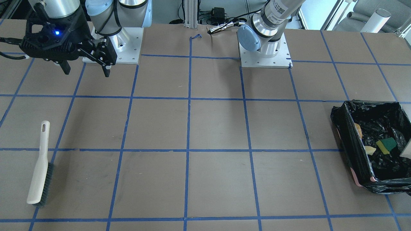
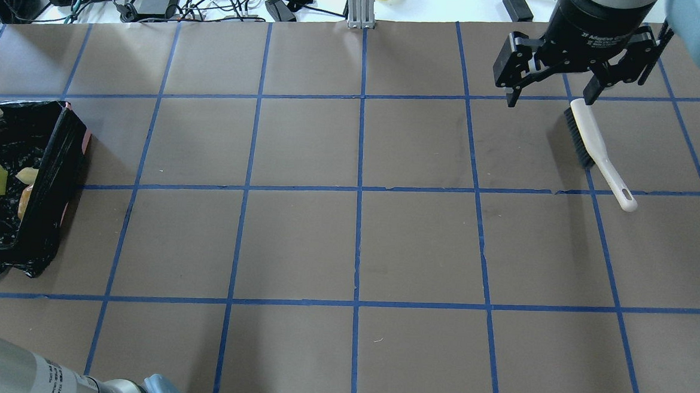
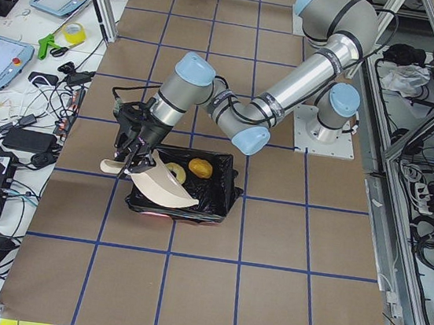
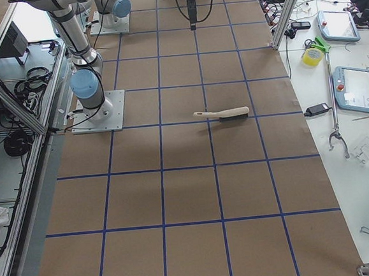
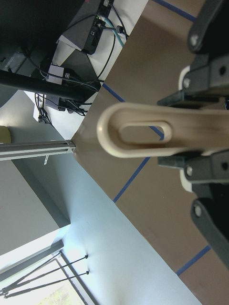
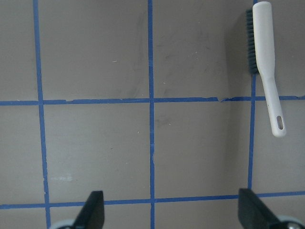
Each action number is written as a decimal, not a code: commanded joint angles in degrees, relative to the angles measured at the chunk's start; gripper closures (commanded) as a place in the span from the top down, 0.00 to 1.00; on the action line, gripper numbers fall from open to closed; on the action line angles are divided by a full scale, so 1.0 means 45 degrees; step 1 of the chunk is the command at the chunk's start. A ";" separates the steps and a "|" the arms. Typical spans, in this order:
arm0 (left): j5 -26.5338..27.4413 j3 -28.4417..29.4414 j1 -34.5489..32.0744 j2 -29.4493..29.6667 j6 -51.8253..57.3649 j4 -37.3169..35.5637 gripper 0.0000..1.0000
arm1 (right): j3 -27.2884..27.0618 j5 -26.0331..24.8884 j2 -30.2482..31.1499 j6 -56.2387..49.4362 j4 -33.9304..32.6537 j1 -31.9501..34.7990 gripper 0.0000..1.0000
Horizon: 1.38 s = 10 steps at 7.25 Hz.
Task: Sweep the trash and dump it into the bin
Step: 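Hold the dustpan tipped with the left gripper while the right releases the brush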
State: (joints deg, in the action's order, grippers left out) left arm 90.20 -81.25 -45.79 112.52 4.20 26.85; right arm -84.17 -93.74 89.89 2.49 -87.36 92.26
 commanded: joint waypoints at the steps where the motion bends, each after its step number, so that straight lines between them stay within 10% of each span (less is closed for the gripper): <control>1: 0.0013 0.0047 -0.0039 -0.0296 -0.0131 0.1073 0.00 | -0.0045 0.0049 0.0004 -0.0104 -0.0117 0.0006 1.00; 10: 0.2200 -0.0690 -0.4917 -0.1685 -0.9768 0.7118 0.00 | -0.0318 -0.0029 0.0122 -0.0202 0.0020 -0.0014 1.00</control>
State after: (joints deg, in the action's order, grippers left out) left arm 99.51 -82.28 -64.98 104.86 -32.06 57.51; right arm -85.22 -94.07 90.38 1.56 -87.22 92.19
